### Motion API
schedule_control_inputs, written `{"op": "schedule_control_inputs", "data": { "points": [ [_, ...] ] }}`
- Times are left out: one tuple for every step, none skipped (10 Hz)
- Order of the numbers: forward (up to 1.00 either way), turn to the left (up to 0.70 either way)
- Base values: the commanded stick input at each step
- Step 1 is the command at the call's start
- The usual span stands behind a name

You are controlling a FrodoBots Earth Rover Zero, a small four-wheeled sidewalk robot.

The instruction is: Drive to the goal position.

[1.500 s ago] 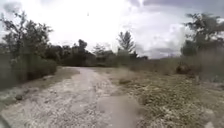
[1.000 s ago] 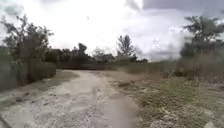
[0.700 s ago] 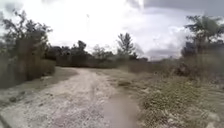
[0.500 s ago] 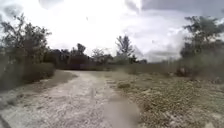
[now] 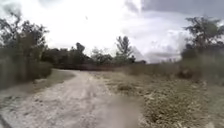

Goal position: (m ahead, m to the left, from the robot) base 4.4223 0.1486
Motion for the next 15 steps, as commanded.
{"op": "schedule_control_inputs", "data": {
  "points": [
    [0.7,0.0],
    [0.7,0.0],
    [0.7,0.0],
    [0.7,0.0],
    [0.7,0.07],
    [0.7,0.3],
    [0.7,0.35],
    [0.7,0.35],
    [0.7,0.35],
    [0.7,0.35],
    [0.7,0.35],
    [0.7,0.35],
    [0.7,0.32],
    [0.7,0.18],
    [0.7,0.0]
  ]
}}
